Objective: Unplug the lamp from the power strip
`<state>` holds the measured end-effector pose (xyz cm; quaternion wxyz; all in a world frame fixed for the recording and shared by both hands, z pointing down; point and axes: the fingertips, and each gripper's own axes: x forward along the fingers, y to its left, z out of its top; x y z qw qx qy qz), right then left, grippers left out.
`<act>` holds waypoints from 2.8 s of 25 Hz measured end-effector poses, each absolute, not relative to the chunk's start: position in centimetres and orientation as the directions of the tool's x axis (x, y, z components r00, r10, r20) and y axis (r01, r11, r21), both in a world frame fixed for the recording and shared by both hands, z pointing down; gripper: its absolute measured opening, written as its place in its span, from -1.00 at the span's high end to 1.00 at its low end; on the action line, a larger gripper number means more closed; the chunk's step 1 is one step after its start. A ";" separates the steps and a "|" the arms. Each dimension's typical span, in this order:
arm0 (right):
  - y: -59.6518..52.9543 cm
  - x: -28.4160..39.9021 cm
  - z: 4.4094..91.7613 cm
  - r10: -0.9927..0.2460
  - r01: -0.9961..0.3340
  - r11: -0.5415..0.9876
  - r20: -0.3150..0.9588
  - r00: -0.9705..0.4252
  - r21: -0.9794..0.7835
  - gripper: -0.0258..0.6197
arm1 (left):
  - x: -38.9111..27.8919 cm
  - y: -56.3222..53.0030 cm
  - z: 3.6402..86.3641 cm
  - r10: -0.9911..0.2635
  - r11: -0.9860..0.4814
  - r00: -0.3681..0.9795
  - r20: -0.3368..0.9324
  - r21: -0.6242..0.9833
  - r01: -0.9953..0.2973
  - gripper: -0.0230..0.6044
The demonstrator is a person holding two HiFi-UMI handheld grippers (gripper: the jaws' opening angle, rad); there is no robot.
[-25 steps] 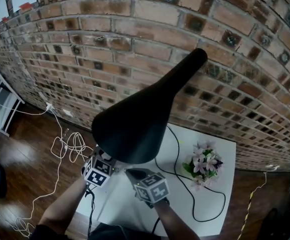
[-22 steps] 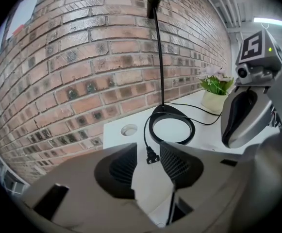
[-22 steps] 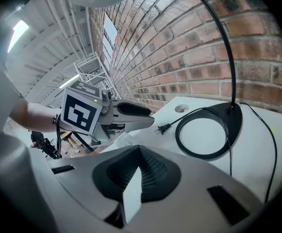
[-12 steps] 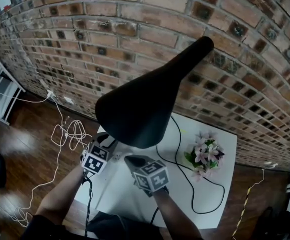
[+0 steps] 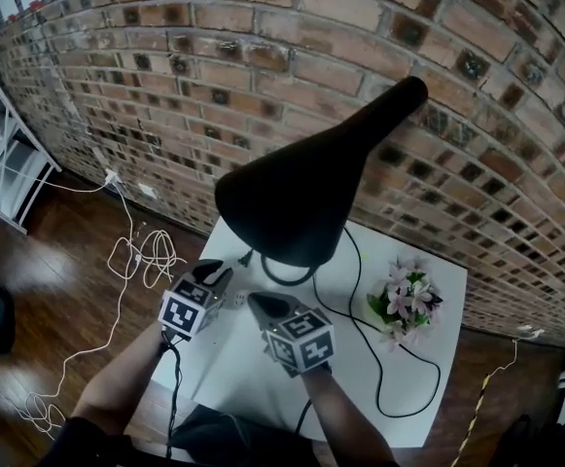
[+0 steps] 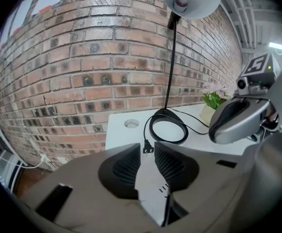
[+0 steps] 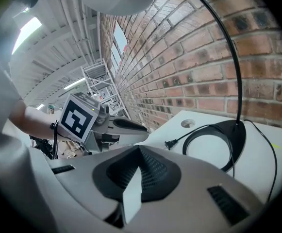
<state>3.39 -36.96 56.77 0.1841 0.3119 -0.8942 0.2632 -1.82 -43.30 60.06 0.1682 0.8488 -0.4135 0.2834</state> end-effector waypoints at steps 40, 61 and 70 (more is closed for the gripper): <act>-26.2 -21.0 46.5 -0.277 -0.343 0.912 0.280 -0.919 -0.224 0.90 | -26.6 -26.4 46.1 -0.884 -0.244 0.290 0.367 0.167 -0.955 0.93; -17.9 -14.1 45.3 -0.148 -0.209 0.956 0.279 -0.949 -0.204 0.90 | -23.1 -17.3 43.1 -0.948 -0.038 0.078 0.308 0.132 -0.990 0.93; -13.4 -9.8 46.4 -0.085 -0.152 0.955 0.255 -0.963 -0.254 0.90 | -19.9 -11.7 43.5 -0.946 0.044 -0.004 0.323 0.115 -0.992 0.93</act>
